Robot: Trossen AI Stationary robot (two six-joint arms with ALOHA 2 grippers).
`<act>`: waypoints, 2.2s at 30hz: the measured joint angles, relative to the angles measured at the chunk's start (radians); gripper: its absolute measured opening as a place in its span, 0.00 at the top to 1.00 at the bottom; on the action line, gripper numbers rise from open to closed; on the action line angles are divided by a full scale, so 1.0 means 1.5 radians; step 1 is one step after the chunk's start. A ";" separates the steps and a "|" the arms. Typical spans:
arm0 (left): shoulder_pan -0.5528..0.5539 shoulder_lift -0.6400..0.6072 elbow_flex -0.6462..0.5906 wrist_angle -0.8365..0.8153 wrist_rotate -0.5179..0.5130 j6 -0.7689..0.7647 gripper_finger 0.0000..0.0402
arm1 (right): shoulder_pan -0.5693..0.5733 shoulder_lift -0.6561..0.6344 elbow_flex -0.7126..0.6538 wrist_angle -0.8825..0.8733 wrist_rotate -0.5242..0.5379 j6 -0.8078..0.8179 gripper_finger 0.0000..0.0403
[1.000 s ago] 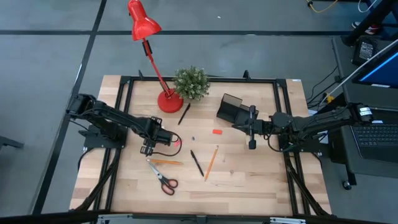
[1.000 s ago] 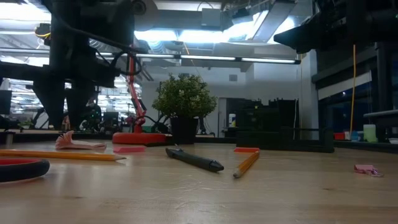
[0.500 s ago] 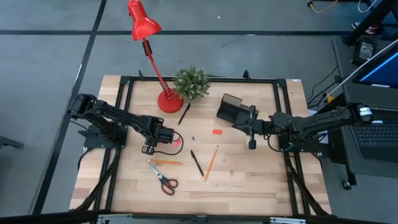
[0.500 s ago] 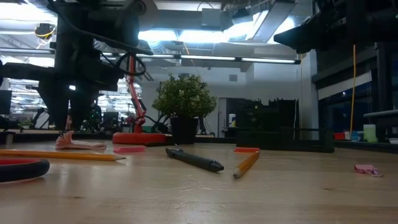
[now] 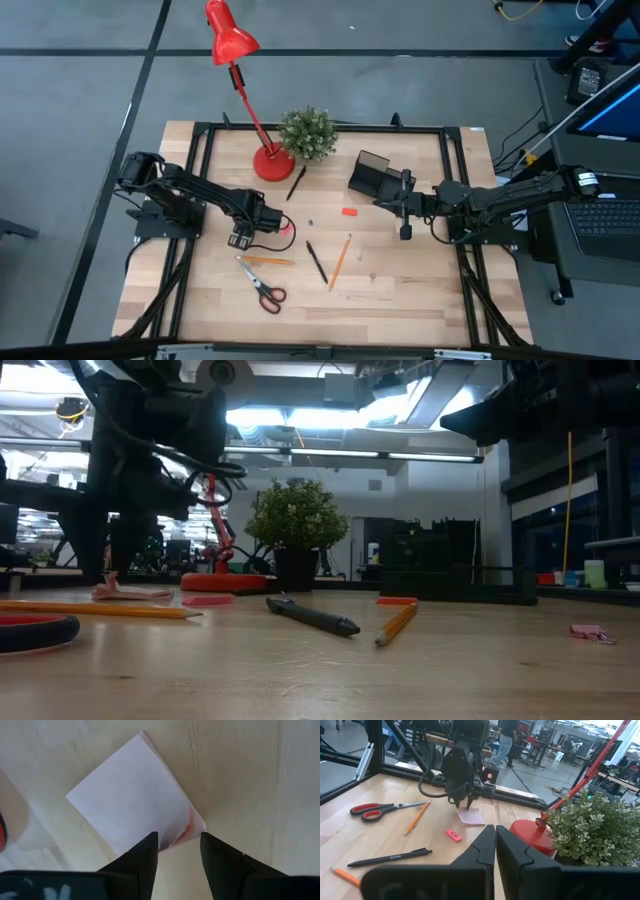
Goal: Pick and place office supplies into organizer
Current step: Put the pink sticky notes into the black desk organizer
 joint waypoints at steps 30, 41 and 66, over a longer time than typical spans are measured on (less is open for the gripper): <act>0.000 0.000 0.000 0.077 -0.024 0.005 0.65 | 0.000 0.000 0.000 -0.001 0.001 -0.002 0.95; 0.000 0.000 0.000 0.085 -0.028 -0.008 0.79 | 0.000 0.000 0.000 -0.001 0.001 -0.002 0.95; -0.012 -0.001 0.000 0.097 -0.094 -0.040 0.73 | 0.000 0.000 0.000 -0.001 0.001 0.000 0.95</act>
